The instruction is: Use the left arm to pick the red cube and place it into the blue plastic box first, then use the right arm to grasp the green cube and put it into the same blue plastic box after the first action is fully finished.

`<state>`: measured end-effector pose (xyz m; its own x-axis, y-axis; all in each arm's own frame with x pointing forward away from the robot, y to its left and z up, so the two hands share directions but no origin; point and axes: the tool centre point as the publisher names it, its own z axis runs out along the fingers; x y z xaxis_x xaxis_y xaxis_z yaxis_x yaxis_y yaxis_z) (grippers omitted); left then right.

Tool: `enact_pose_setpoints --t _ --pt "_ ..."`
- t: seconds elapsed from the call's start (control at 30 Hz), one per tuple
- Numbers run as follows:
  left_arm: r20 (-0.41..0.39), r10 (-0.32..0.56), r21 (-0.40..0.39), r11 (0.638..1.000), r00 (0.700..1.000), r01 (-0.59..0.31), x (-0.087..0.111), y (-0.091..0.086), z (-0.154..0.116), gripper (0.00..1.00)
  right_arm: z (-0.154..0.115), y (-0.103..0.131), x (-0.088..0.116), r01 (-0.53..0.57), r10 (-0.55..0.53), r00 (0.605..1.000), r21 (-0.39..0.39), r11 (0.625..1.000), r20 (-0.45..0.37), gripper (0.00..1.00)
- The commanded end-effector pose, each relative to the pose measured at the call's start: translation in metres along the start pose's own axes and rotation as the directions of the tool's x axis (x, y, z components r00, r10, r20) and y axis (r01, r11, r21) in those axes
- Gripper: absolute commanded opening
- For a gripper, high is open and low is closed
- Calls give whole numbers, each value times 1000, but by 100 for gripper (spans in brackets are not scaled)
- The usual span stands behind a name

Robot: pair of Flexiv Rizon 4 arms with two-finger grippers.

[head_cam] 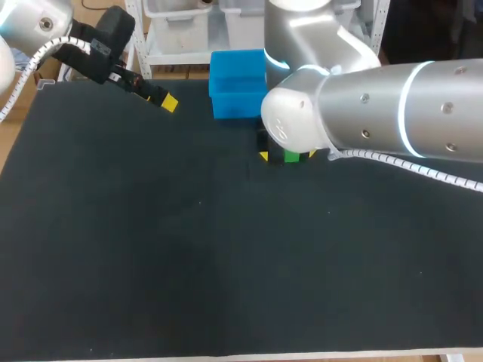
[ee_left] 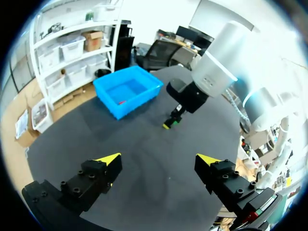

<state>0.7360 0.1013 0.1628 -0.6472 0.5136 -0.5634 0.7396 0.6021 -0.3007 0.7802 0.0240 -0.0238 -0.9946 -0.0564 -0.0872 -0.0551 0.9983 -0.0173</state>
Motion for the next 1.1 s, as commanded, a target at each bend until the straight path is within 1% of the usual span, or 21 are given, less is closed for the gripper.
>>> enact_pose_setpoints --t 0.03,0.4,0.63,0.9,1.03,1.1 --pt "5 3 3 1000 1000 -3 1 1 0 100 1 -2 6 -2 3 1000 -5 1000 16 0" --pt "5 3 3 1000 1000 -3 1 1 0 100 -2 -3 9 -7 7 1000 1 1000 25 0" --pt "5 3 3 1000 1000 -3 1 1 0 100 -9 -9 14 -9 9 1000 20 1000 19 0" --pt "5 3 3 1000 1000 -3 1 1 0 100 -32 -22 16 -12 11 1000 38 999 23 0" --pt "5 3 3 1000 1000 -3 1 1 0 100 -47 -28 14 -10 7 999 47 999 45 0" --pt "5 3 3 1000 1000 -3 1 1 0 100 -55 -30 13 -11 9 998 38 999 63 0"
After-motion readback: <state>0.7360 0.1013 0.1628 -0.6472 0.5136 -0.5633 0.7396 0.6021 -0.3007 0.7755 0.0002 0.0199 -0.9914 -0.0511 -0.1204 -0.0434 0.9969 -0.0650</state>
